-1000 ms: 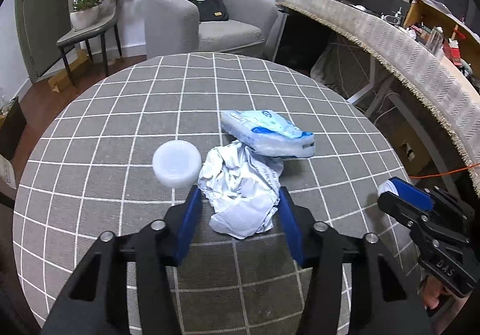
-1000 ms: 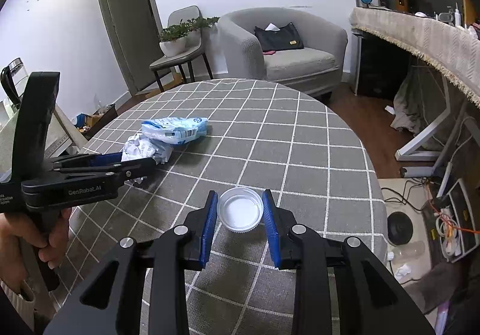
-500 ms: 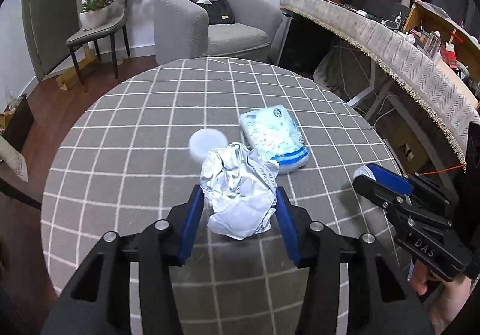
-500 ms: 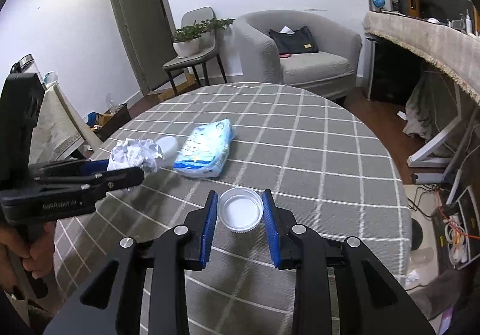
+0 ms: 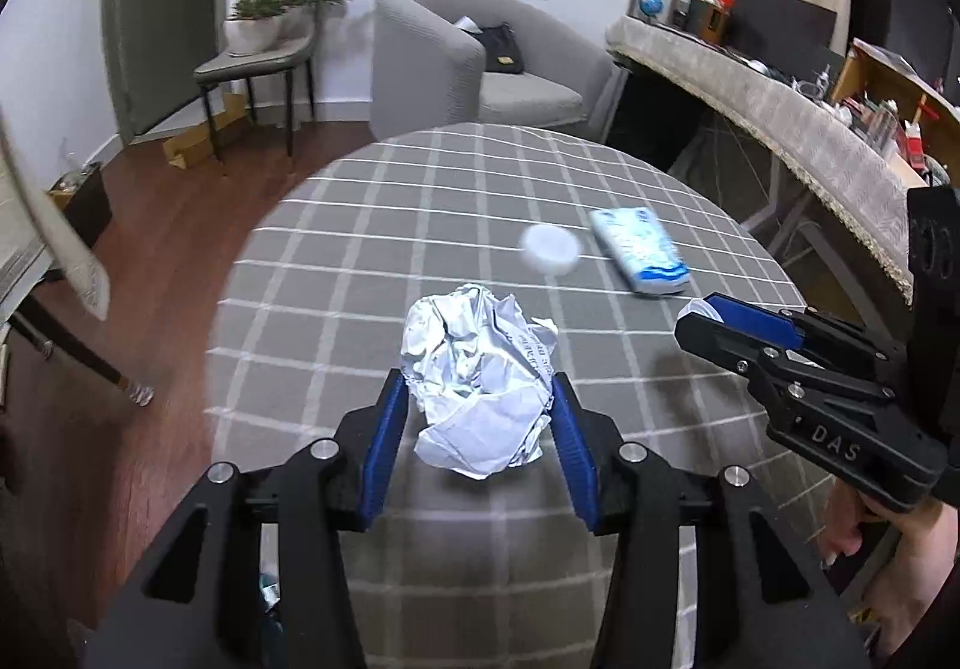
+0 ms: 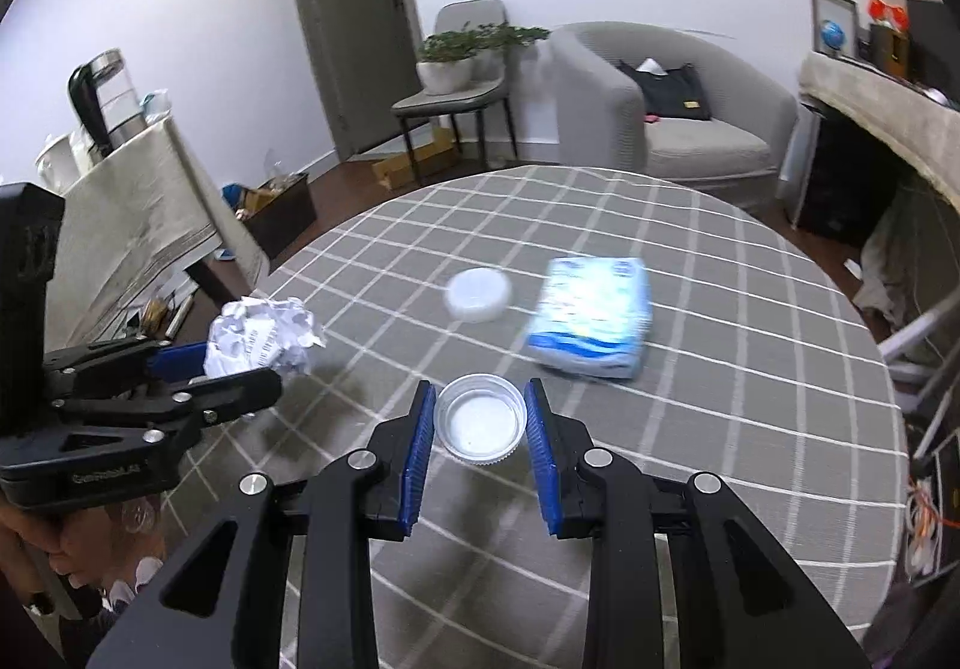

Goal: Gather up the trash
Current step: 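Carry the foil and lid over the teal bin and open both tools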

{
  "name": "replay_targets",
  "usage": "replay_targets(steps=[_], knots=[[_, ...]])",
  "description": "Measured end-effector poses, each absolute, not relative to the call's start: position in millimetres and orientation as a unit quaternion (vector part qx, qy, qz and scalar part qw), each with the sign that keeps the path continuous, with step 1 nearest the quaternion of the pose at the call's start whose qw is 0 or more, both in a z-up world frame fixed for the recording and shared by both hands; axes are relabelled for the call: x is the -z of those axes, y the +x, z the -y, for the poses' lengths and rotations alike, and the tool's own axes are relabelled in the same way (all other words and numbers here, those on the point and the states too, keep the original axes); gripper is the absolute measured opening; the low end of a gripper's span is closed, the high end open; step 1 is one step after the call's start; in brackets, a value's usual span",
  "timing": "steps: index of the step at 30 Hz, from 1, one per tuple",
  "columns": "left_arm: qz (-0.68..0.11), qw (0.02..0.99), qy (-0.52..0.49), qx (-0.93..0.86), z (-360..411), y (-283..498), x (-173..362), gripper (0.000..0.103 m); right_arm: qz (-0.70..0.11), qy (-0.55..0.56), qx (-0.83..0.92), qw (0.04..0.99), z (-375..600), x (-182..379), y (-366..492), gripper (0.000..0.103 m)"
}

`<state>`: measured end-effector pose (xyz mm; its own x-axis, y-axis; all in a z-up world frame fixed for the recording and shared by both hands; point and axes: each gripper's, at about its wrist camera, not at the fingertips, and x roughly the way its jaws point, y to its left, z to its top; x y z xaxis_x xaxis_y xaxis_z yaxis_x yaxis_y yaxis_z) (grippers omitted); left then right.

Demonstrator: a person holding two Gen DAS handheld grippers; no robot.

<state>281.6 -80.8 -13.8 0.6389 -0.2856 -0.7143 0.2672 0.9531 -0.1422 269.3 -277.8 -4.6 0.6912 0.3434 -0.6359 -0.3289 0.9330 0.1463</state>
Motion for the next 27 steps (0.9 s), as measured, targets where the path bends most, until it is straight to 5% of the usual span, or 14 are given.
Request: replay_targets(steps=[14, 27], knots=[[-0.370, 0.925, -0.046, 0.077, -23.0, 231.3, 12.6, 0.050, -0.350, 0.004, -0.256, 0.901, 191.1, -9.1, 267.6, 0.030], [-0.427, 0.900, -0.084, 0.024, -98.3, 212.7, 70.9, 0.050, -0.340, -0.024, -0.308, 0.888, 106.4, -25.1, 256.4, 0.030]])
